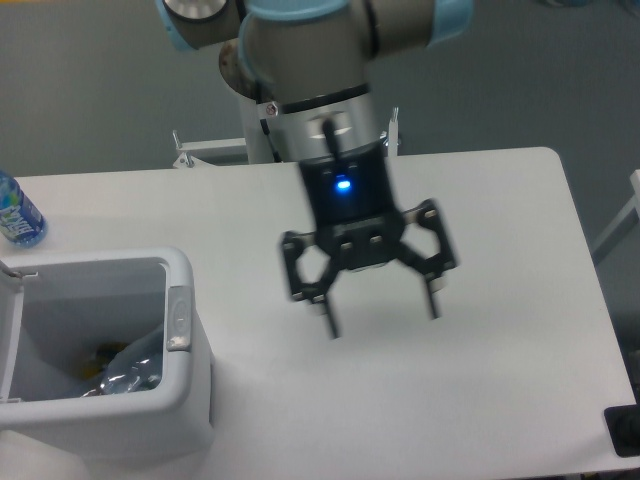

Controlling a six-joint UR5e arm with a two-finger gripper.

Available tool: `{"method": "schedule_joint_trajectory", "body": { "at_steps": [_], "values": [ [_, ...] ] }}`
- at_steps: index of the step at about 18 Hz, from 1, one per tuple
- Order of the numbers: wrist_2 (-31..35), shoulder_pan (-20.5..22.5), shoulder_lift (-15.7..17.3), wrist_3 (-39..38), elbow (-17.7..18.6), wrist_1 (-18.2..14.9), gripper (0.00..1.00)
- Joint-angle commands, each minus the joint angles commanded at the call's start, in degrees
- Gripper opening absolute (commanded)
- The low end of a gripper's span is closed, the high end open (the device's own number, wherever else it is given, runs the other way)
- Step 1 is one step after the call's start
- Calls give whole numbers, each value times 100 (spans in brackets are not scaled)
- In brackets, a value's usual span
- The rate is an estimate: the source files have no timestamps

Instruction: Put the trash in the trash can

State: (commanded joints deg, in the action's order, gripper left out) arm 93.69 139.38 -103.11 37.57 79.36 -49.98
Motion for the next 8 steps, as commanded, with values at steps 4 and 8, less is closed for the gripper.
{"method": "schedule_joint_trajectory", "body": {
  "at_steps": [4, 8],
  "values": [
    [18, 396, 492, 1855, 159, -1266, 100],
    [-192, 686, 897, 2255, 370, -1514, 100]
  ]
}}
